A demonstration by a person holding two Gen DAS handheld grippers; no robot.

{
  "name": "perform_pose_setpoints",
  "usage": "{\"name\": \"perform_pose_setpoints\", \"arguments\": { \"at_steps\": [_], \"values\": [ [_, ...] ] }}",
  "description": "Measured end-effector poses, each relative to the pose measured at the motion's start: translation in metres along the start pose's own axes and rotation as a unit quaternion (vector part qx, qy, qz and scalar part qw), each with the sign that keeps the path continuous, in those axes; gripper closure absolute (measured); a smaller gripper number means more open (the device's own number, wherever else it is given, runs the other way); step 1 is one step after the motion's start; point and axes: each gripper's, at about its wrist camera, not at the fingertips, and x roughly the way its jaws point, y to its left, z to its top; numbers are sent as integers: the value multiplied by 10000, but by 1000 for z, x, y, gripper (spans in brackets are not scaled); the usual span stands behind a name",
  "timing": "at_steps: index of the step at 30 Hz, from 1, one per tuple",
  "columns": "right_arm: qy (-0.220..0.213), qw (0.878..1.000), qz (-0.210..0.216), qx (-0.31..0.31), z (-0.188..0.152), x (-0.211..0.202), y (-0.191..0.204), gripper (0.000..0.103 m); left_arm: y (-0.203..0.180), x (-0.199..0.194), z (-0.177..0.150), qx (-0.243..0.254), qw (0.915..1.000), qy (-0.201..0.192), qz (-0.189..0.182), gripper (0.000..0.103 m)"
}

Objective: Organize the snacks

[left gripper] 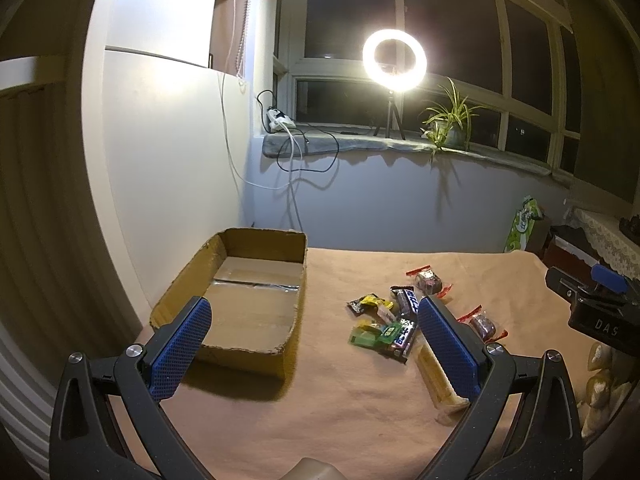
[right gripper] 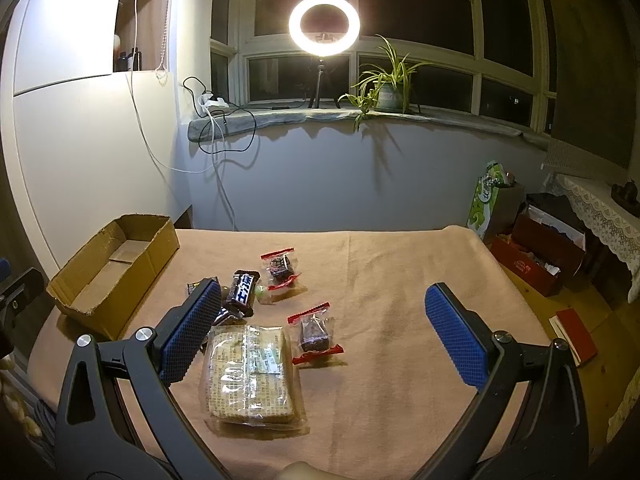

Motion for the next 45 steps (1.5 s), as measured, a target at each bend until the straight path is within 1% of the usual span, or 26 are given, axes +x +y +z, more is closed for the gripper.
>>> {"name": "perform_pose_setpoints", "arguments": {
  "at_steps": [32,45],
  "values": [
    [-8,10000,-2,-29,-1,1,3,0,-3,-1,0,21,10000,4,-44,1],
    [71,10000,13,-49,-4,7,2,0,-6,9,-1,44,9999,93,-99,1]
  ]
}}
